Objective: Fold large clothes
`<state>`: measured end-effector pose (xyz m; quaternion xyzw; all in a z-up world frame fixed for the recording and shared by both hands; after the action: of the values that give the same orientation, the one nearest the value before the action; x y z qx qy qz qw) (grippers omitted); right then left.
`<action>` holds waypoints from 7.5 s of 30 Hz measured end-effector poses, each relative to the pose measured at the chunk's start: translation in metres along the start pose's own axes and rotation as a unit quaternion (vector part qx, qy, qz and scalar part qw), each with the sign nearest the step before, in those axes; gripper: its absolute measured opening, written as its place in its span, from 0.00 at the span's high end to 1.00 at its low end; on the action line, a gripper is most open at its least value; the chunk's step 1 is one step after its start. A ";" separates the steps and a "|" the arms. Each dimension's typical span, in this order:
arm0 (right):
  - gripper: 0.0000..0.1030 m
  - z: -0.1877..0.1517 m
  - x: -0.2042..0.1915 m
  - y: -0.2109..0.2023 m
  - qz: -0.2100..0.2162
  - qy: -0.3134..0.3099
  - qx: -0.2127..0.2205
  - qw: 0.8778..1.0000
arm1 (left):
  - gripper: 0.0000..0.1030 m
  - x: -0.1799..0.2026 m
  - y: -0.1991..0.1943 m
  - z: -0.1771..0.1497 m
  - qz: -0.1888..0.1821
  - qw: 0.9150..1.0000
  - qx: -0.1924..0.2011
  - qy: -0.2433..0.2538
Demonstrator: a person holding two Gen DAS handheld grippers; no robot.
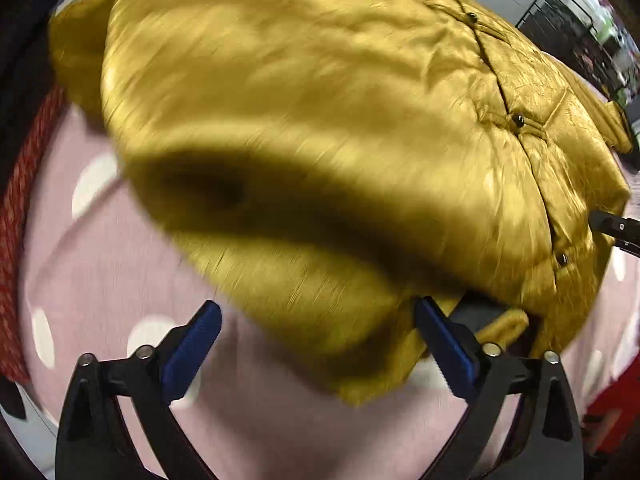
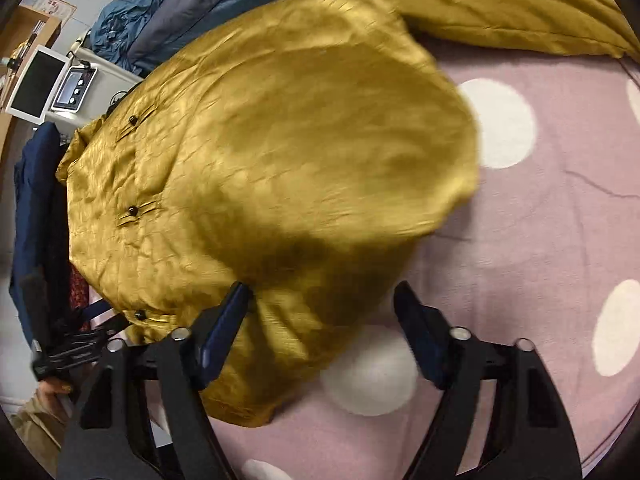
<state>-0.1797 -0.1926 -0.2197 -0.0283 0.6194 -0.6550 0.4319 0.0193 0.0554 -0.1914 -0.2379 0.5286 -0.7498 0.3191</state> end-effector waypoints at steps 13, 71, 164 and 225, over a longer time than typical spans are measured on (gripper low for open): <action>0.83 0.057 -0.079 -0.243 0.139 0.006 0.085 0.987 | 0.91 -0.089 -0.167 0.059 -0.023 0.986 0.136 -0.096; 0.92 0.020 -0.017 -0.203 0.080 -0.074 -0.019 0.994 | 0.91 -0.107 -0.157 0.079 0.048 0.996 0.068 0.015; 0.94 -0.208 0.144 -0.306 -0.162 0.128 0.012 0.978 | 0.14 0.151 -0.075 0.028 -0.222 0.949 -0.021 0.222; 0.39 -0.109 -0.007 -0.119 -0.096 -0.203 -0.160 0.961 | 0.62 0.051 0.016 -0.041 -0.091 0.969 -0.123 0.196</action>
<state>-0.3007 -0.1187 -0.1423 -0.2890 0.6098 -0.5659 0.4737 -0.0407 0.0411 -0.2188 -0.1702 0.6450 -0.7372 0.1081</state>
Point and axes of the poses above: each gripper's, at about its wrist camera, not at the fingertips, and y roughly the way its jaws point, x to its right, z to its top, the point moved 4 cm from there along y, roughly the way its jaws point, and after that the axes turned 7 degrees about x, right-handed, at the moved point
